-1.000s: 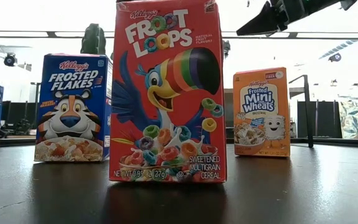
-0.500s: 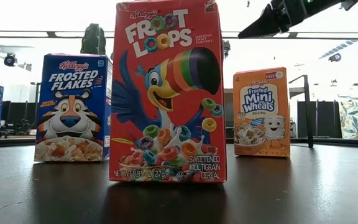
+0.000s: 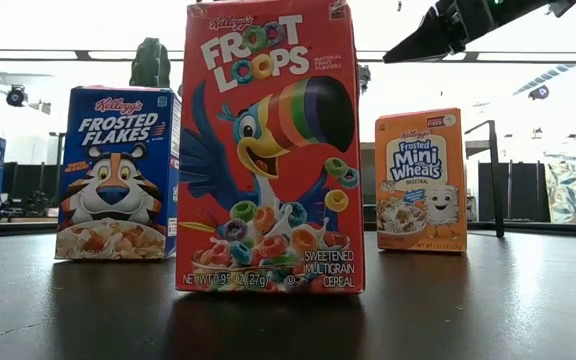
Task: Stack cereal on shelf
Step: Put the left orange cereal box on the shelf
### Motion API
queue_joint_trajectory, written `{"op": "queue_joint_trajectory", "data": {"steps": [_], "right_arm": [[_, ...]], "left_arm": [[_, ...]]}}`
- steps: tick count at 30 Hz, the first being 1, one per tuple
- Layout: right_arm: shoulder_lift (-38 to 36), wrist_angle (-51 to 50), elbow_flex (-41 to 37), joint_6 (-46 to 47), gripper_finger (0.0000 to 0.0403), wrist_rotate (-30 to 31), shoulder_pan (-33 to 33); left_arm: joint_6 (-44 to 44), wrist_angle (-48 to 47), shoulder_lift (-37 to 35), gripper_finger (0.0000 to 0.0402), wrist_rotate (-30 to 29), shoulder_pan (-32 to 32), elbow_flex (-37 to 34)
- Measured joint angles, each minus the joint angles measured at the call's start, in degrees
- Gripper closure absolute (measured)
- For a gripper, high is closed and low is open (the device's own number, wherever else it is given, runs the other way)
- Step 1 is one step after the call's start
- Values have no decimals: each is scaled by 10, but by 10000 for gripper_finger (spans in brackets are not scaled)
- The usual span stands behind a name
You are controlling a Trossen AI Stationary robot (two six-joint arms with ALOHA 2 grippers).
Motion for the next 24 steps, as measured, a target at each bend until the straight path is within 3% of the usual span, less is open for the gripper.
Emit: {"op": "queue_joint_trajectory", "data": {"steps": [16,24], "right_arm": [[0,0,0,5,394,1,0],[0,0,0,4,394,1,0]], "left_arm": [[6,20,2,249,18,7,-1],[6,27,2,193,18,7,-3]]}}
